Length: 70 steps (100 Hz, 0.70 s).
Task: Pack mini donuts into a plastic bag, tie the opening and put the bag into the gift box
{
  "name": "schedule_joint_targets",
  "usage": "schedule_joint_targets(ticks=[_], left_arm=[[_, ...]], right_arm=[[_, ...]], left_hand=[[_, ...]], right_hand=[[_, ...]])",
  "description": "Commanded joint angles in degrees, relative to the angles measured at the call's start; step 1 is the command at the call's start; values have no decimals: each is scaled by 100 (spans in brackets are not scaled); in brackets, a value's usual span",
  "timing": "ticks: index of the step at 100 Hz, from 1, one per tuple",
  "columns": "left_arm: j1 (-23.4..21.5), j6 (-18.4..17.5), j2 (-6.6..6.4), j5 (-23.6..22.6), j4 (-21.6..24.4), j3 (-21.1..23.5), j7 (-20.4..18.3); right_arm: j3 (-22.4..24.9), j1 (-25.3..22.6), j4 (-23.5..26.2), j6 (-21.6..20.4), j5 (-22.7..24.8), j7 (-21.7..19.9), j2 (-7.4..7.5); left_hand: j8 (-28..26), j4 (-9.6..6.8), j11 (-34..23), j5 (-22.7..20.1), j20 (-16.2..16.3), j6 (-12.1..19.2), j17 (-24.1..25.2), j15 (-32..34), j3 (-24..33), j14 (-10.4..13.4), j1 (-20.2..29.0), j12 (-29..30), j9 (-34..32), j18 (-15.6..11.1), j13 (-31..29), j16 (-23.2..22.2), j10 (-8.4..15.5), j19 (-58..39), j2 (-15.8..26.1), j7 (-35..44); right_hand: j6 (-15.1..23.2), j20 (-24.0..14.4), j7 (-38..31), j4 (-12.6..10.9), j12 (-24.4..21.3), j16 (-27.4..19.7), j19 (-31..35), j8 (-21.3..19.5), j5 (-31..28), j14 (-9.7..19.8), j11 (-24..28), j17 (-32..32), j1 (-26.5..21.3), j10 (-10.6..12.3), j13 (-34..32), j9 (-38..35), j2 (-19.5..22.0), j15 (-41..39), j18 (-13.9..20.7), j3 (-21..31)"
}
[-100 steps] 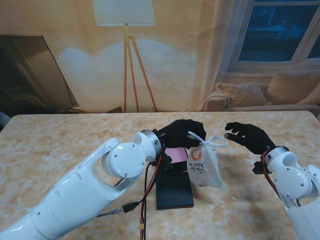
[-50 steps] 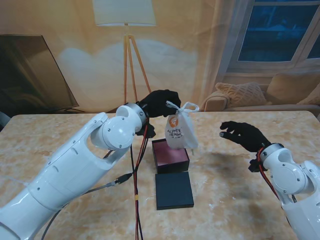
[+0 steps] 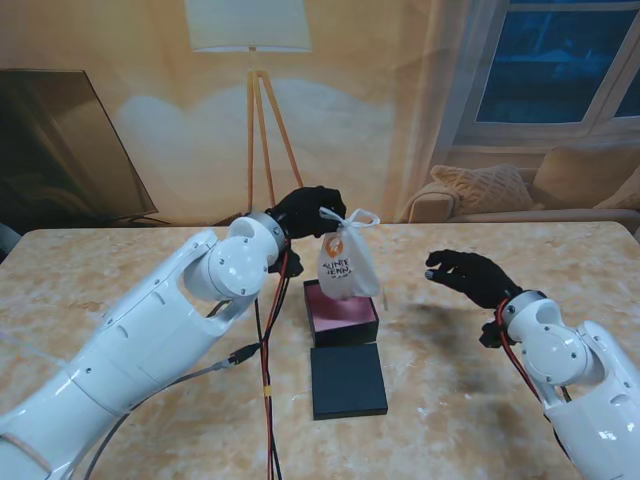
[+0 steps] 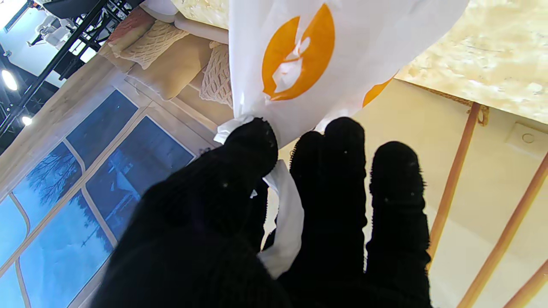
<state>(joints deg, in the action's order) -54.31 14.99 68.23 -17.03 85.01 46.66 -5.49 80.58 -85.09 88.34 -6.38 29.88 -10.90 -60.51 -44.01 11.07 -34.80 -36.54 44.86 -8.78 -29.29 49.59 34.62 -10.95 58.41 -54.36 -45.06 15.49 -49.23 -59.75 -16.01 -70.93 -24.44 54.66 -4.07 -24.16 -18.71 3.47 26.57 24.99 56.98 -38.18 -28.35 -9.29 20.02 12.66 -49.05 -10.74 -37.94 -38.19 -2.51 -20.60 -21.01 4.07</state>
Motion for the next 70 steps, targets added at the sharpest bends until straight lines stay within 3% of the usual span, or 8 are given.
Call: schedule_joint_targets(ticks=[1, 37, 70], left_arm=[[-86, -55, 15, -26, -55, -2, -59], [-398, -452, -101, 19, -218, 46, -288], [-323, -924, -314, -167, -466, -59, -927]], right_arm=[[-83, -25, -84, 11, -54, -15, -97], [-623, 220, -548, 3, -323, 285, -190], [-923, 460, -970, 96, -584, 420, -262]], left_hand=[[-146, -147, -43, 94, 54, 16, 55, 37, -89, 33, 199, -71, 124, 25, 53, -27, -1, 20, 199, 228], [-186, -162, -28, 109, 90, 25, 127, 31, -144, 2, 221, -106, 140, 27, 110, -34, 28, 30, 206, 228], [-284, -141, -2, 0, 189, -8, 155, 46, 318, -129, -1, -187, 16, 170, 73, -36, -10, 29, -45, 273]], right_hand=[[-23, 86, -23, -138, 49, 118, 78, -78, -104, 37, 29, 15, -159, 0, -79, -139, 163, 7, 48, -107], [-23, 94, -26, -138, 44, 114, 78, -77, -117, 32, 26, 4, -170, -8, -84, -146, 170, 14, 10, -144], [-58, 104, -10, -141, 43, 109, 66, -65, -119, 8, 15, -33, -204, -24, -58, -140, 177, 33, -3, -163]])
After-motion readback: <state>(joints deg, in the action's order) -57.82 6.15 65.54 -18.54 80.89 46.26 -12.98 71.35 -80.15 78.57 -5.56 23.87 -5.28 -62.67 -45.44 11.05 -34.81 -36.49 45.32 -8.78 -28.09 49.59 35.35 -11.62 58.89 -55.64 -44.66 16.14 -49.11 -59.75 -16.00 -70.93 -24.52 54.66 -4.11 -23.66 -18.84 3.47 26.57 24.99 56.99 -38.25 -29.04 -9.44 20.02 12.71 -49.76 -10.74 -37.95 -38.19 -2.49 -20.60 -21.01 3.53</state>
